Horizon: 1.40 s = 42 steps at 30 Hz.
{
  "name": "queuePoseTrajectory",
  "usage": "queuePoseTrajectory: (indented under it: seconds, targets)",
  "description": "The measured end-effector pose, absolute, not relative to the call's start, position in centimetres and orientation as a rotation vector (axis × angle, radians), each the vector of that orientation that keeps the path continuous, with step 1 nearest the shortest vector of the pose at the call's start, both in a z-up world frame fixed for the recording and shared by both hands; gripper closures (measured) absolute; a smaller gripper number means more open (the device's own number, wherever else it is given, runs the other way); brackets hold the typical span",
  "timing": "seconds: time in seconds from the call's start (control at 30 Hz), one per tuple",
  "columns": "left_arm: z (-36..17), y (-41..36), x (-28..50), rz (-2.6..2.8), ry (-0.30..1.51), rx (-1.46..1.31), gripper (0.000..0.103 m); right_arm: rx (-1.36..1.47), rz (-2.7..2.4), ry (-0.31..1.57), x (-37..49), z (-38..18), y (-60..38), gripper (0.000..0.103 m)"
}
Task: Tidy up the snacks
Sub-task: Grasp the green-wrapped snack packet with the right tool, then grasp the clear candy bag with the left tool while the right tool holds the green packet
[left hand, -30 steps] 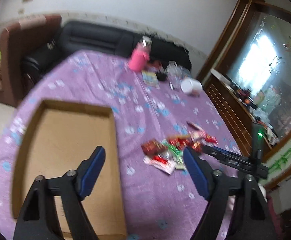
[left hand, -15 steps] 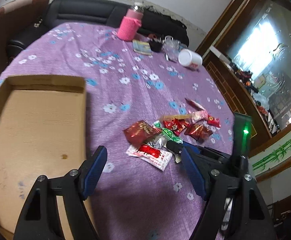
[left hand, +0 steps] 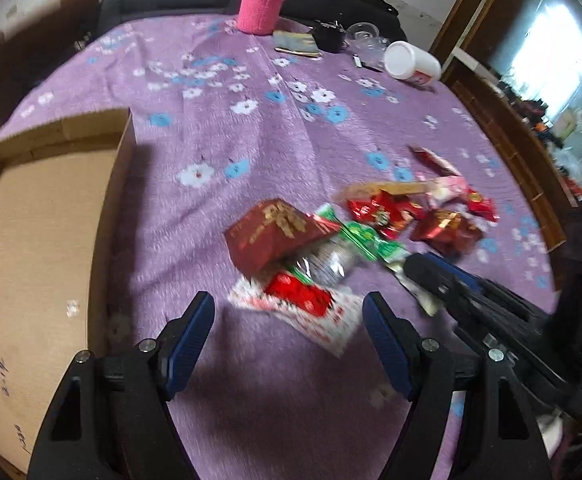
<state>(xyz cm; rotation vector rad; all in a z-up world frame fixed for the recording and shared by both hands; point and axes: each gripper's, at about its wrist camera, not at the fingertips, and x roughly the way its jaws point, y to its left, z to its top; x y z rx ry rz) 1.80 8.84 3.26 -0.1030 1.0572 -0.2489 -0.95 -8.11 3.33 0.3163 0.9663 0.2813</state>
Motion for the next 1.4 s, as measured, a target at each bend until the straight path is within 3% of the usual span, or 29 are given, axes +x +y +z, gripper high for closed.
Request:
queuePoseTrajectory:
  seconds: [0.1, 0.13, 0.17, 0.37, 0.5, 0.6, 0.87, 0.97, 1.07, 1.23, 1.27, 1.4]
  targets:
    - [2.3, 7.9, 2.1, -0.244, 1.073, -0.048, 0.029, 0.328, 0.286, 0.966, -1.1, 3.3, -8.3, 0.081]
    - [1.9, 7.8, 2.0, -0.244, 1.080, -0.035, 0.043, 0.333, 0.287, 0.967, -1.1, 3.3, -8.4, 0.081]
    - [1.9, 7.8, 1.8, -0.242, 1.071, -0.025, 0.050, 0.339, 0.288, 0.967, -1.1, 3.3, -8.5, 0.081]
    - [2.4, 8.8, 0.8, -0.268, 1.033, -0.058, 0.065, 0.326, 0.289, 0.963, -1.1, 3.3, -8.3, 0.081]
    - [2.5, 9.3, 0.4, -0.273, 1.031, -0.089, 0.064, 0.324, 0.290, 0.958, -1.3, 3.3, -8.2, 0.081]
    - [2.5, 9.2, 0.4, -0.271, 1.026, -0.097, 0.053, 0.332, 0.288, 0.958, -1.3, 3.3, -8.3, 0.081]
    - [1.6, 6.8, 1.5, -0.251, 1.038, -0.033, 0.042, 0.385, 0.277, 0.959, -1.2, 3.2, -9.3, 0.081]
    - [1.4, 5.6, 0.8, -0.252, 1.002, 0.040, 0.042, 0.399, 0.282, 0.961, -1.2, 3.2, -9.5, 0.081]
    - [1.9, 4.8, -0.4, -0.284, 0.946, 0.104, 0.067, 0.397, 0.293, 0.956, -1.3, 3.3, -9.4, 0.083]
    - [3.1, 5.4, -1.8, -0.325, 0.913, 0.077, 0.080, 0.404, 0.301, 0.925, -1.7, 3.8, -9.5, 0.092]
    - [3.3, 5.7, -2.0, -0.338, 0.908, 0.061, 0.100, 0.408, 0.303, 0.921, -1.7, 3.8, -9.6, 0.093]
    - [3.7, 7.2, -2.9, -0.374, 0.930, -0.003, 0.103, 0.469, 0.310, 0.910, -1.9, 3.7, -10.5, 0.093]
